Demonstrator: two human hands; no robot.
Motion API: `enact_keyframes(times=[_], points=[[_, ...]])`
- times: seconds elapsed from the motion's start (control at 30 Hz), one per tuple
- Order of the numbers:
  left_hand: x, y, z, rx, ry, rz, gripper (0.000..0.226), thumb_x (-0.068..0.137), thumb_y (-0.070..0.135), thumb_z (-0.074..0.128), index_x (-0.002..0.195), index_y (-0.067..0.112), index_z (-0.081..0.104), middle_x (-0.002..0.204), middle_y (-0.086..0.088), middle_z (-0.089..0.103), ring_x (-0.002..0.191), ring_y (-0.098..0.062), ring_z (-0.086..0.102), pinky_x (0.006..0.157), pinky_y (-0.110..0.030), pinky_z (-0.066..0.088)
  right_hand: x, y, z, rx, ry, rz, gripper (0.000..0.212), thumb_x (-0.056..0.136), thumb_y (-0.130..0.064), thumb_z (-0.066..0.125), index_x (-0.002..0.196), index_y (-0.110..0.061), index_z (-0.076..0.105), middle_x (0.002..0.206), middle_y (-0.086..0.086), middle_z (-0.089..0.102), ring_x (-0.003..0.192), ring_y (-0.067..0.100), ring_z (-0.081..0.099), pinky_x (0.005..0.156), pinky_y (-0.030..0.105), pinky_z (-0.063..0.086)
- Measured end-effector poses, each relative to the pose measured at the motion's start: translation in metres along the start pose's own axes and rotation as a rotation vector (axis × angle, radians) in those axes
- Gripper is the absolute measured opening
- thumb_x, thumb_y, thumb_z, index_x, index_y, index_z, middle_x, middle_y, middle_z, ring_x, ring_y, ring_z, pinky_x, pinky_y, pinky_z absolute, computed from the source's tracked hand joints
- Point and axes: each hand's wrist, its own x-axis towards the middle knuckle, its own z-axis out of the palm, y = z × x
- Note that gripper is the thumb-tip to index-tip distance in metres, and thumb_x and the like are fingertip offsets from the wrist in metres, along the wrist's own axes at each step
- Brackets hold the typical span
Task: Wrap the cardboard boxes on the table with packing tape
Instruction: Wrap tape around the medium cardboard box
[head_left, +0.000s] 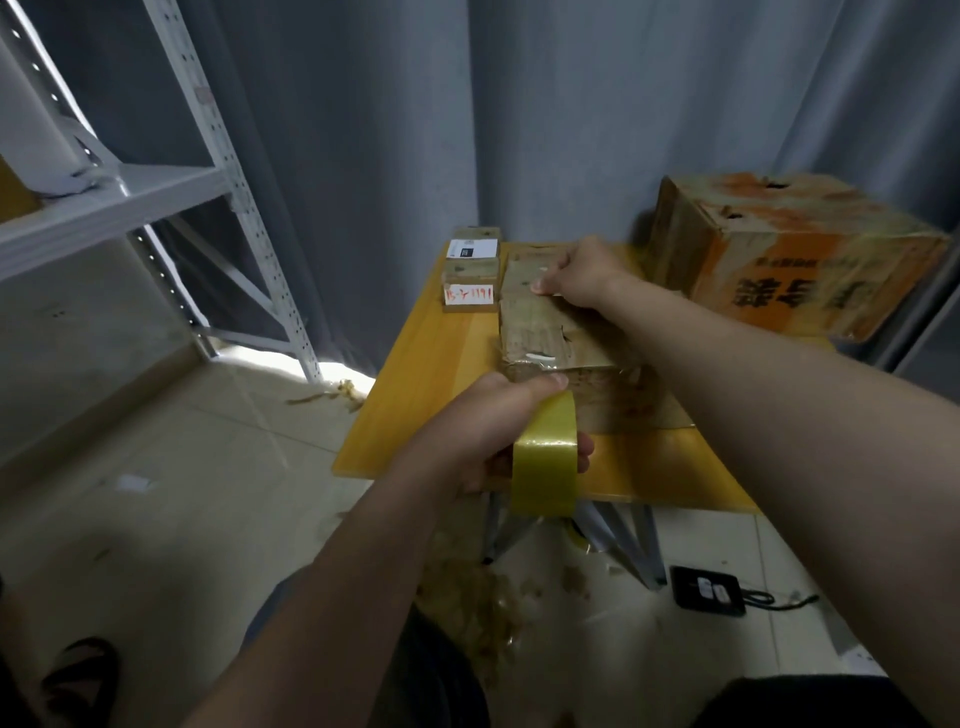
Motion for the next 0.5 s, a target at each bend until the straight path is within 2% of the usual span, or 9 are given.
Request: enact_keyframes(times=[0.07, 0.13, 0.2, 0.27, 0.33, 0.4, 0.43, 0.5], points=[[0.001, -0.001, 0.000, -0.015, -0.003, 0.003, 0.045, 0.105, 0.038, 0.058, 0.129, 0.000, 0.054, 0.090, -0.021, 0.079, 0.075, -0.033, 0.079, 0.058, -0.037, 0.062, 0.001, 0.003, 0.005, -0.035, 0.003, -0.006, 0.030, 0.086, -0.038, 0.083, 0.097, -0.013, 0.072, 0.109, 0.010, 0.073, 0.102, 0.029, 0.068, 0.083, 0.036, 0.051], [0.001, -0.003, 0.000, -0.015, -0.006, 0.008, 0.043, 0.106, 0.038, 0.058, 0.130, 0.003, 0.054, 0.091, -0.021, 0.079, 0.076, -0.033, 0.079, 0.060, -0.038, 0.063, 0.003, 0.005, 0.006, -0.076, 0.004, -0.019, 0.035, 0.086, -0.041, 0.082, 0.103, -0.012, 0.073, 0.111, 0.011, 0.073, 0.103, 0.030, 0.068, 0.084, 0.035, 0.051], [0.003, -0.005, 0.000, -0.014, -0.001, 0.011, 0.041, 0.106, 0.038, 0.058, 0.129, 0.005, 0.054, 0.092, -0.020, 0.079, 0.076, -0.033, 0.078, 0.062, -0.039, 0.063, 0.003, 0.005, 0.008, -0.106, 0.006, -0.032, 0.039, 0.088, -0.043, 0.079, 0.108, -0.010, 0.074, 0.112, 0.012, 0.073, 0.106, 0.032, 0.067, 0.091, 0.038, 0.053], [0.005, -0.007, 0.000, -0.017, 0.008, 0.014, 0.041, 0.105, 0.038, 0.059, 0.128, 0.004, 0.055, 0.093, -0.019, 0.079, 0.075, -0.032, 0.078, 0.060, -0.039, 0.063, 0.002, 0.005, 0.010, -0.122, 0.013, -0.029, 0.037, 0.091, -0.044, 0.075, 0.109, -0.011, 0.073, 0.113, 0.012, 0.073, 0.109, 0.033, 0.066, 0.101, 0.045, 0.051], [0.006, -0.008, 0.000, -0.028, 0.016, 0.014, 0.040, 0.105, 0.038, 0.060, 0.127, 0.004, 0.056, 0.092, -0.018, 0.080, 0.074, -0.032, 0.078, 0.059, -0.038, 0.062, 0.000, 0.007, 0.013, -0.153, 0.046, -0.020, 0.040, 0.094, -0.045, 0.071, 0.117, -0.012, 0.070, 0.124, 0.011, 0.068, 0.117, 0.035, 0.063, 0.106, 0.050, 0.047], [0.007, -0.008, 0.001, -0.036, 0.016, 0.017, 0.039, 0.105, 0.037, 0.060, 0.126, 0.004, 0.057, 0.092, -0.017, 0.080, 0.073, -0.031, 0.078, 0.058, -0.038, 0.062, -0.007, 0.008, 0.013, -0.183, 0.134, -0.067, 0.051, 0.092, -0.045, 0.073, 0.133, -0.017, 0.061, 0.142, 0.007, 0.056, 0.131, 0.032, 0.054, 0.110, 0.049, 0.043], [0.007, -0.009, 0.000, -0.040, 0.018, 0.021, 0.039, 0.105, 0.037, 0.060, 0.125, 0.004, 0.058, 0.092, -0.017, 0.080, 0.073, -0.031, 0.078, 0.059, -0.038, 0.062, -0.010, 0.008, 0.012, -0.151, 0.171, -0.122, 0.049, 0.090, -0.044, 0.076, 0.133, -0.023, 0.062, 0.140, 0.001, 0.056, 0.132, 0.028, 0.052, 0.109, 0.045, 0.043], [0.007, -0.008, 0.000, -0.048, 0.021, 0.027, 0.039, 0.105, 0.036, 0.061, 0.124, 0.002, 0.061, 0.092, -0.017, 0.080, 0.072, -0.031, 0.078, 0.060, -0.038, 0.063, -0.016, 0.010, 0.011, 0.025, 0.159, -0.242, 0.023, 0.085, -0.040, 0.082, 0.104, -0.033, 0.073, 0.106, -0.014, 0.067, 0.111, 0.012, 0.063, 0.092, 0.033, 0.051]])
